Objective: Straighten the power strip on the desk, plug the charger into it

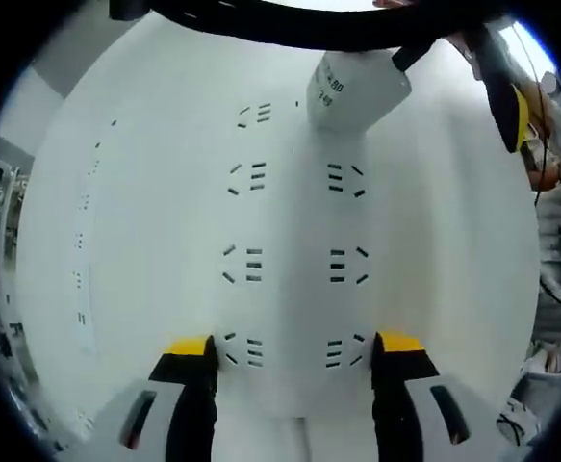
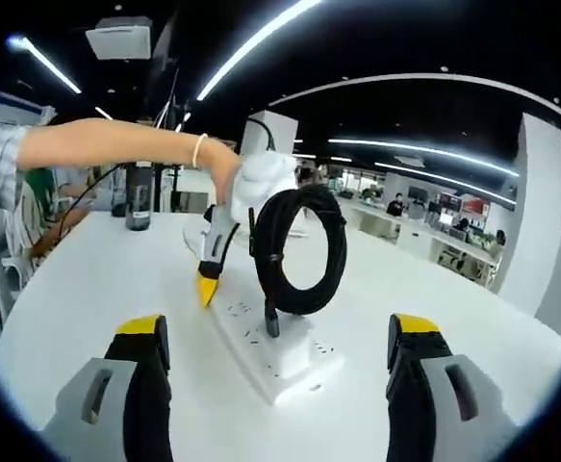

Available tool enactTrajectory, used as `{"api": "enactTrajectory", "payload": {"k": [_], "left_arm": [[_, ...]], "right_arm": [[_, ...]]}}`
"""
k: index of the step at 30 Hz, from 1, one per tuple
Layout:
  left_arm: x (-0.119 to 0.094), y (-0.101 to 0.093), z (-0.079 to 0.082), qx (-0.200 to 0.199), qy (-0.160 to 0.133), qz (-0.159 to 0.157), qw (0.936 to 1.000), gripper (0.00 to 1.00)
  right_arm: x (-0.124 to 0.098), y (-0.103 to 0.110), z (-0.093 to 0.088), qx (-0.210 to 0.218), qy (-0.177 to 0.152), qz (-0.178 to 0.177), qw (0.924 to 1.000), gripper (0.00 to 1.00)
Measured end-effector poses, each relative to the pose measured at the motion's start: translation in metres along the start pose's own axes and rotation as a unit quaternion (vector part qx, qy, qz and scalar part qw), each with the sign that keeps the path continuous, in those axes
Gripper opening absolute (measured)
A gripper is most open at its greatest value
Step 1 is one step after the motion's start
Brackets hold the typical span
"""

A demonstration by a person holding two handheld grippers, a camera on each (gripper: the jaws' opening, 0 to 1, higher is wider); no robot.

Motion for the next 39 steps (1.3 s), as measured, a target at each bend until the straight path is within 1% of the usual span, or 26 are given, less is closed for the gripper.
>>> {"api": "enactTrajectory", "payload": {"k": [4,6,8,10,15,18,21,23,25,28,33,36,39], "left_arm": [[0.001,0.001,-0.001,0.000,-0.003,-0.001,1.0000,0.65],[0.001,0.001,-0.001,0.000,-0.002,-0.001,1.0000,0.65],[0.001,0.002,0.000,0.001,0.000,-0.001,1.0000,0.65],[0.002,0.002,0.000,0.001,0.001,-0.002,1.0000,0.65],[0.002,0.002,-0.001,0.000,0.001,-0.001,1.0000,0.65],[0.002,0.002,0.000,0.001,0.002,-0.001,1.0000,0.65],[0.001,0.003,0.000,0.001,0.002,-0.001,1.0000,0.65],[0.001,0.003,-0.001,0.001,0.000,-0.001,1.0000,0.65],[0.001,0.003,-0.001,0.001,-0.002,-0.001,1.0000,0.65],[0.001,0.003,0.000,0.002,-0.001,-0.001,1.0000,0.65],[0.002,0.003,0.000,0.002,-0.002,-0.002,1.0000,0.65],[0.002,0.003,0.000,0.002,-0.003,-0.001,1.0000,0.65],[0.002,0.002,0.000,0.002,-0.004,-0.001,1.0000,0.65]], "right_arm": [[0.004,-0.001,0.000,-0.014,0.016,0.019,0.9996,0.90],[0.006,0.001,0.000,-0.027,0.033,0.050,0.9978,0.89],[0.008,0.002,0.001,-0.026,0.035,0.077,0.9961,0.89],[0.009,0.002,0.001,-0.032,0.041,0.095,0.9941,0.88],[0.017,-0.004,0.002,-0.040,0.063,0.117,0.9904,0.83],[0.022,-0.007,-0.002,-0.048,0.095,0.134,0.9852,0.75],[0.028,-0.008,-0.001,-0.059,0.115,0.137,0.9821,0.70],[0.031,-0.010,0.001,-0.061,0.117,0.138,0.9815,0.64],[0.034,-0.010,0.003,-0.057,0.123,0.147,0.9798,0.59],[0.039,-0.009,0.004,-0.049,0.134,0.154,0.9777,0.55],[0.042,-0.010,0.004,-0.073,0.167,0.152,0.9714,0.51],[0.043,-0.008,0.004,-0.082,0.179,0.147,0.9693,0.50],[0.043,-0.009,0.005,-0.088,0.192,0.145,0.9665,0.47]]}}
Point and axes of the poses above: the point that each gripper's makers call its tool centre point, and the gripper's own axes: x roughly forward along the fingers, y roughly to its left, z roughly out of its top, the point moved 8 cm from there along -x, roughly backward along the fingers, and after that the axes turned 4 degrees about x, right-handed, at the moved point
